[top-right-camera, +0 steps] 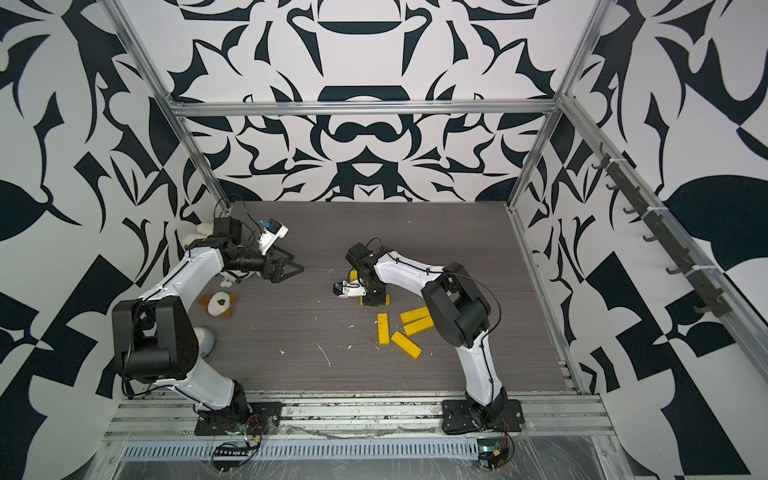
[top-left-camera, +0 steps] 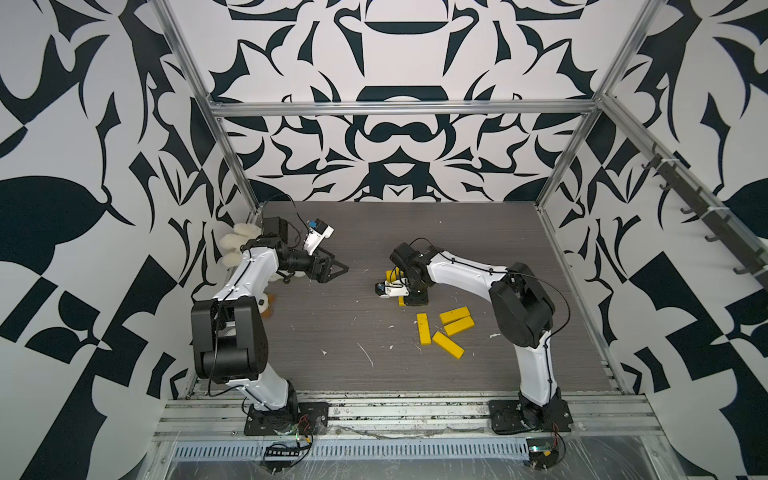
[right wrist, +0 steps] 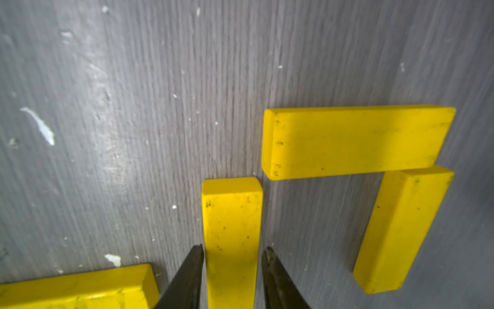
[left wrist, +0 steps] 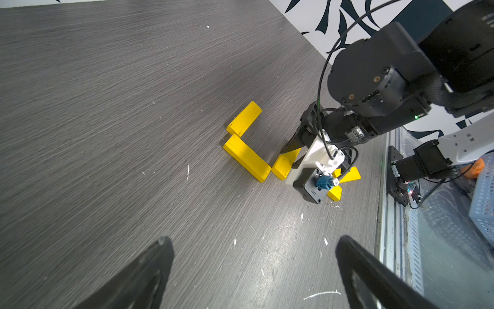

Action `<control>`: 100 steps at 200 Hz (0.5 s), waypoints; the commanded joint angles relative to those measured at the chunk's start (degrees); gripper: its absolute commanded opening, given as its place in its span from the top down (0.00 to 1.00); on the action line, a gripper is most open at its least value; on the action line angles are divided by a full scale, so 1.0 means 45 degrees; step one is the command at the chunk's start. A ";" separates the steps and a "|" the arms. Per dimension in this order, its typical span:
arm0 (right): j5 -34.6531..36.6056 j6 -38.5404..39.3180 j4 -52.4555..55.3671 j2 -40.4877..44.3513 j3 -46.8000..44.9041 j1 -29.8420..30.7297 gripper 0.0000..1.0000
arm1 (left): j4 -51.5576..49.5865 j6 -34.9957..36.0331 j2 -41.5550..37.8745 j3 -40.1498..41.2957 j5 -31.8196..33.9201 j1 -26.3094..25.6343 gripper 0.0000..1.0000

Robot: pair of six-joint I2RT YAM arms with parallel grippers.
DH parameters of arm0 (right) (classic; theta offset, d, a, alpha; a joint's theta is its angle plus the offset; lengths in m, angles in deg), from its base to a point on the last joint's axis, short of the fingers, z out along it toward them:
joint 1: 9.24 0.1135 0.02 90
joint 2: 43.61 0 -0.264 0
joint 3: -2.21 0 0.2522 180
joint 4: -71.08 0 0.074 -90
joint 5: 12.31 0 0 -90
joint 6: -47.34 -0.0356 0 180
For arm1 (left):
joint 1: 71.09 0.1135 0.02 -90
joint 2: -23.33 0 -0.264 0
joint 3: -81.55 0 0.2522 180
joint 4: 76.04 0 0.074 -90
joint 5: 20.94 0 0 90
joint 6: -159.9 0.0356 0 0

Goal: Assemble the number 8 with building blocks
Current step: Assemble the building block at the center of the board.

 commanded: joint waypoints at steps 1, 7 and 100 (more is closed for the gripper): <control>-0.0081 0.0359 0.0485 -0.0197 0.0664 -0.0008 0.64 | -0.0280 -0.0009 -0.0011 -0.0254 -0.0251 0.0007 0.01; -0.0117 0.0359 0.0521 -0.0238 0.0677 -0.0020 0.64 | -0.0272 0.0025 -0.0035 -0.0236 -0.0250 -0.0005 0.01; 0.0031 0.0340 0.0166 -0.0135 0.0452 -0.0060 0.67 | -0.0205 0.0001 -0.0080 -0.0206 -0.0252 0.0011 0.01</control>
